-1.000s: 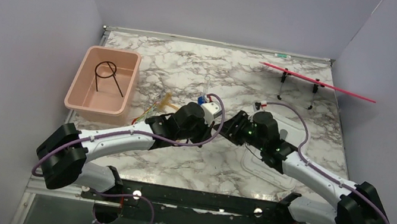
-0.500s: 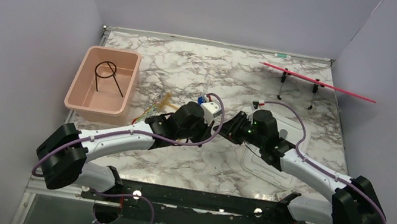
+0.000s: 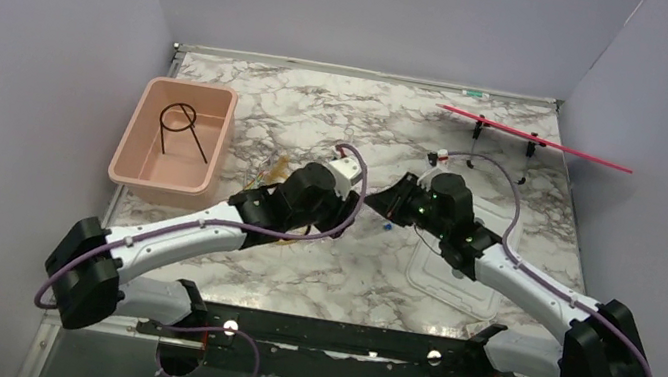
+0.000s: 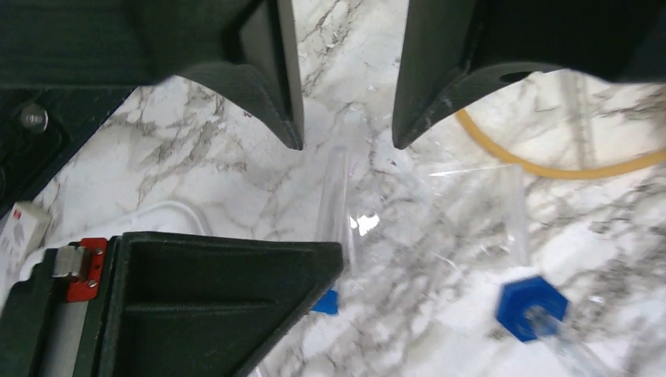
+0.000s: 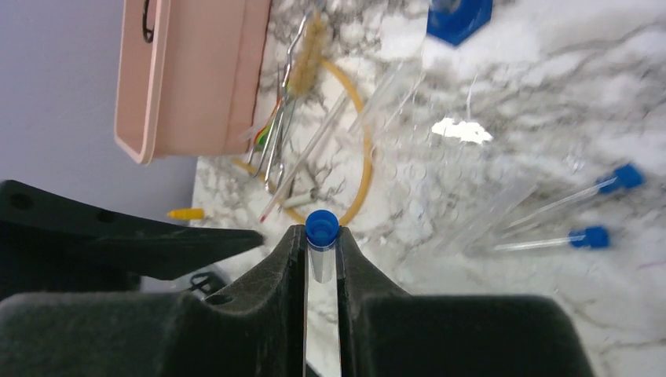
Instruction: Organize the chemistry lab equipment
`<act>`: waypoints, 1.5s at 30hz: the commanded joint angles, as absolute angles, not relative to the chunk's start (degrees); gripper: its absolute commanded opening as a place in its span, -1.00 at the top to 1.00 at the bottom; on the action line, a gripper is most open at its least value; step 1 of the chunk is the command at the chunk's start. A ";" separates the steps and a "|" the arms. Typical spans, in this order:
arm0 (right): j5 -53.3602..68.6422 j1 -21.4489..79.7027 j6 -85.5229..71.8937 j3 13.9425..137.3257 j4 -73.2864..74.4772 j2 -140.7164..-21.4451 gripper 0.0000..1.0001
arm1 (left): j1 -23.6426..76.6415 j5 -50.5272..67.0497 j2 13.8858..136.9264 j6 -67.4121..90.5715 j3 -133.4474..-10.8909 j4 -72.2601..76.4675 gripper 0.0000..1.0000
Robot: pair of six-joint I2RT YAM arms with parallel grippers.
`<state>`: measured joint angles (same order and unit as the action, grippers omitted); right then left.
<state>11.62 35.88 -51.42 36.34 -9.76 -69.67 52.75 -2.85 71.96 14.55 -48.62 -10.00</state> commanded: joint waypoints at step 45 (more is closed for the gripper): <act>-20.56 56.34 -1.91 45.82 -44.38 -100.51 0.76 | 50.81 -52.37 40.92 19.32 -48.88 -14.08 -0.51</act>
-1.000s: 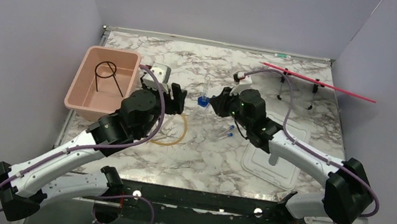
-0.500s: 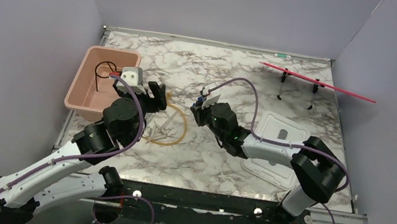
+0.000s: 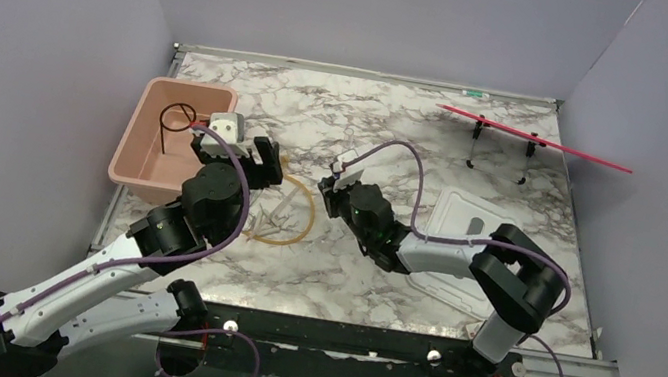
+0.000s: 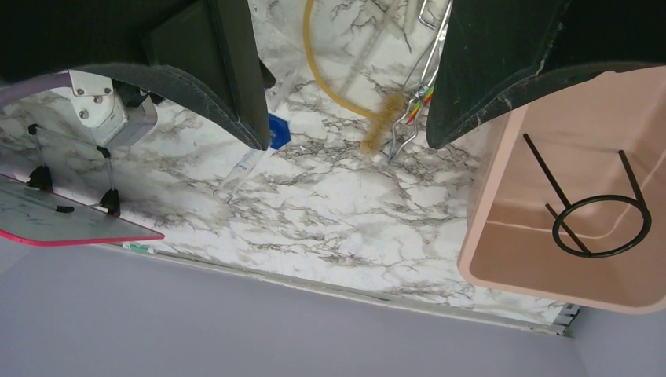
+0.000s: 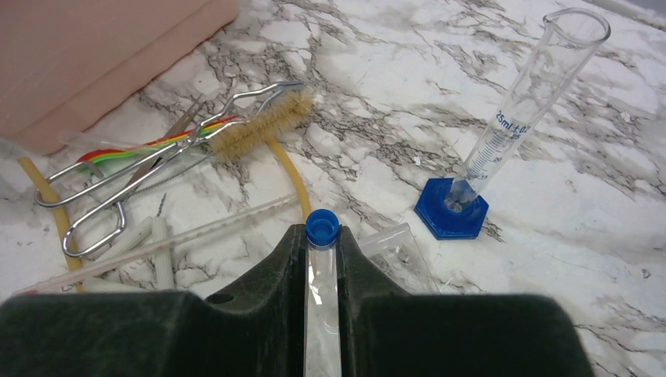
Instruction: Organize the chemistry lab equipment
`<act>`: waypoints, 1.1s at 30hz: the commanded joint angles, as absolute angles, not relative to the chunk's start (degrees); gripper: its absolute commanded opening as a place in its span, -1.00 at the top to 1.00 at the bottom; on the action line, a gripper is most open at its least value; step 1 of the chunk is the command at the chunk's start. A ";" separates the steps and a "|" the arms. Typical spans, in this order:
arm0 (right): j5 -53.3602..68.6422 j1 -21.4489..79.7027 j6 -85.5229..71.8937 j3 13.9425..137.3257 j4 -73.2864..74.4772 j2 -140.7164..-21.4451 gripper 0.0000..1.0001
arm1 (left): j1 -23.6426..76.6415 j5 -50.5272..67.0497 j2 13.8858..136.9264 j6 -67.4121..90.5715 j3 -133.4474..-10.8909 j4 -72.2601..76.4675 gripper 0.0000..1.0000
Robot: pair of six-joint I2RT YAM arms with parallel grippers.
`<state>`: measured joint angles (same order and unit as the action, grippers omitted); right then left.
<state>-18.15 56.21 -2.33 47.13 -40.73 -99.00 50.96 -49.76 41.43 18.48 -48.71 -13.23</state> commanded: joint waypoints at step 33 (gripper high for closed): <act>-20.54 56.25 -11.68 48.94 -31.87 -98.05 -0.28 | 50.85 -54.08 42.27 19.60 -48.60 -14.82 -0.53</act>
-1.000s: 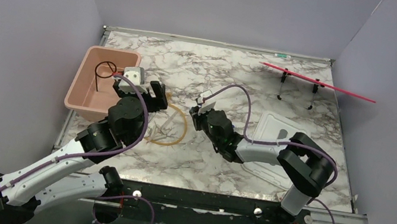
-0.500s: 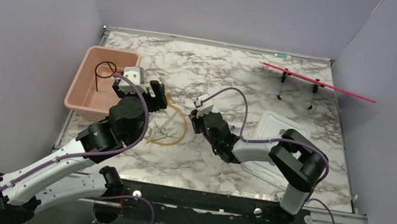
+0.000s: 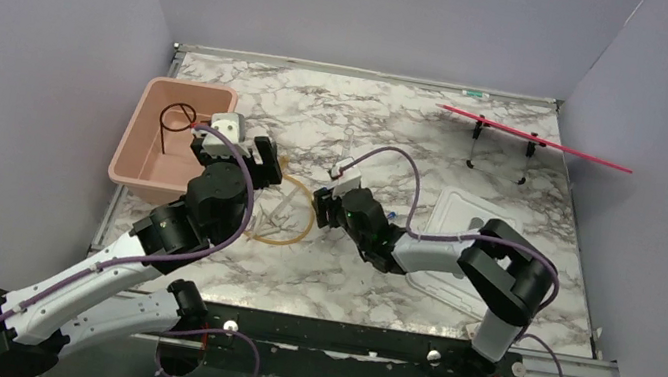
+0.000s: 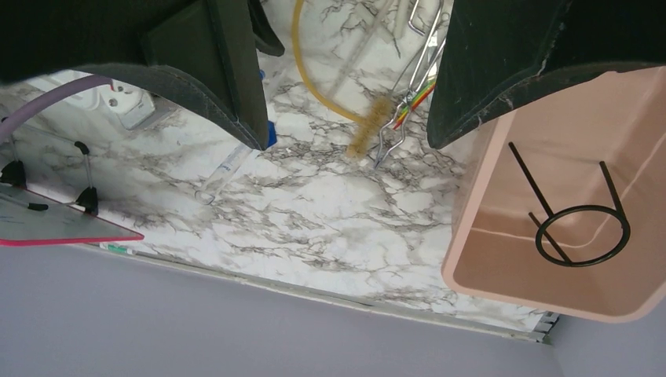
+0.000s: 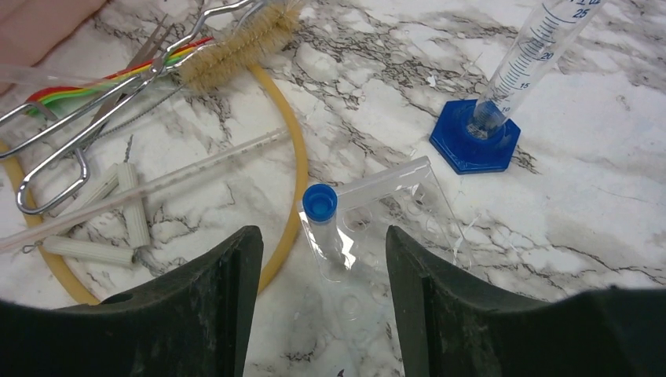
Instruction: Organize the chemistry lab equipment
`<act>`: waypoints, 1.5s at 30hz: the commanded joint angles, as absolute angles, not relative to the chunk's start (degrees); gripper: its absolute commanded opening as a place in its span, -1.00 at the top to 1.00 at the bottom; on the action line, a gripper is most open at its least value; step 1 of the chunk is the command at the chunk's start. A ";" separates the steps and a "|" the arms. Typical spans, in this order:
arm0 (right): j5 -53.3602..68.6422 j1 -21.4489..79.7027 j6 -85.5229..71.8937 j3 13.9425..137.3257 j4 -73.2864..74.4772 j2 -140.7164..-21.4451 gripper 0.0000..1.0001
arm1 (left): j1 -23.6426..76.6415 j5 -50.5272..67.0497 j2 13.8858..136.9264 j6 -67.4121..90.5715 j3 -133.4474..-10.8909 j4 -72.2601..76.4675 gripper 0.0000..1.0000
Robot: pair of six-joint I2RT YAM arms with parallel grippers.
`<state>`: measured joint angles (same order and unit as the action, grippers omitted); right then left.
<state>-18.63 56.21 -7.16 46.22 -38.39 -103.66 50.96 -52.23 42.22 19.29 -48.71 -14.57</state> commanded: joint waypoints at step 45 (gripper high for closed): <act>-19.97 40.52 -61.68 55.32 27.25 -93.60 0.11 | 50.86 -19.15 53.21 23.04 -43.31 -15.11 -0.85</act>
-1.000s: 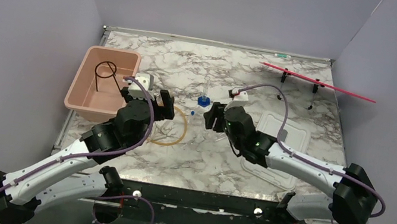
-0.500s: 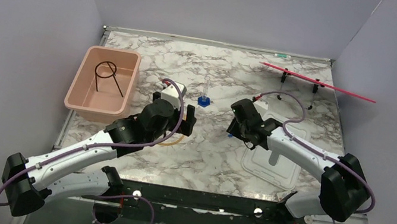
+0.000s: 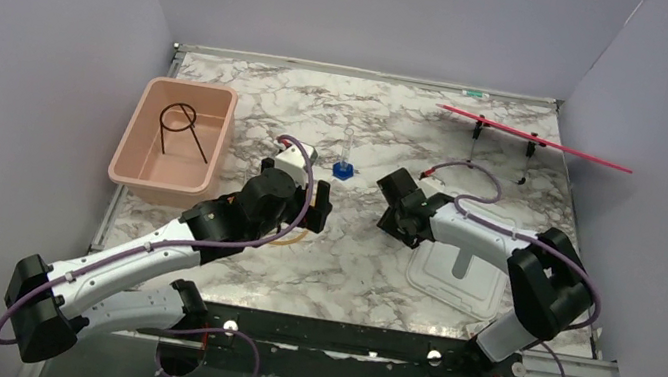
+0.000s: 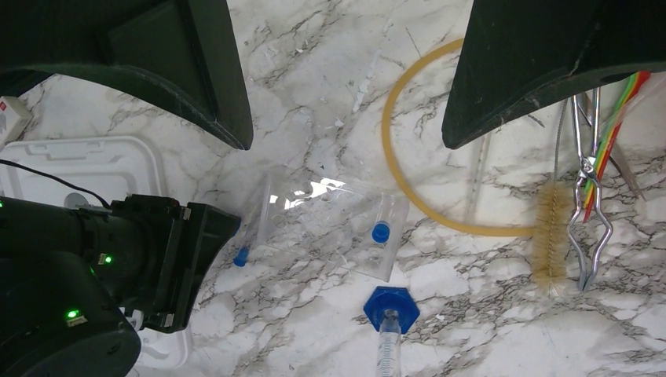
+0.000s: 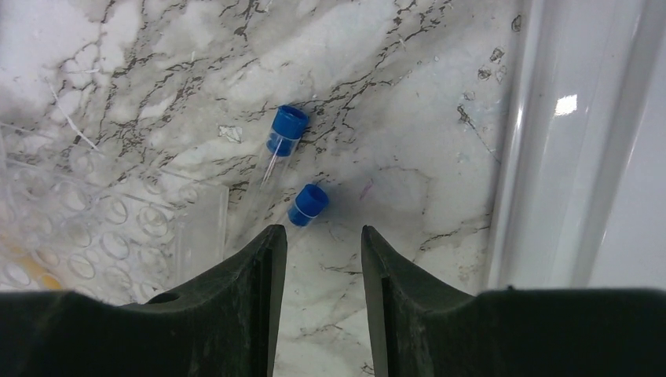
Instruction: Organize the chemistry lab equipment
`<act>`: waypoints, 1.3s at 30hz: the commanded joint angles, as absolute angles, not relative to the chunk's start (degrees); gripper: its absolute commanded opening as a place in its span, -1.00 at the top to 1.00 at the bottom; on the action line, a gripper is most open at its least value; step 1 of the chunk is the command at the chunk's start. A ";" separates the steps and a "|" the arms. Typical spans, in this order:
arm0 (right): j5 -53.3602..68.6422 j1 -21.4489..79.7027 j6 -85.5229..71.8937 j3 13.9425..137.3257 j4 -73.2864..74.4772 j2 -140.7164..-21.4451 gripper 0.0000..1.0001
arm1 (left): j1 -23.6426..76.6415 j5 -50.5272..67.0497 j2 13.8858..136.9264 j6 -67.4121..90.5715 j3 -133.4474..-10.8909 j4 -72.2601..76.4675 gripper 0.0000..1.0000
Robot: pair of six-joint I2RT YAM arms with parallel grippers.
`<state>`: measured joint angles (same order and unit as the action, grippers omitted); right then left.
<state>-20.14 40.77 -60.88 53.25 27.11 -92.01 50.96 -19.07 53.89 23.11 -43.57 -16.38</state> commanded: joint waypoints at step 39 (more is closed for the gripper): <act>-21.87 40.52 -61.34 55.23 28.60 -96.08 0.23 | 50.80 -18.20 54.48 23.38 -42.98 -15.23 -0.85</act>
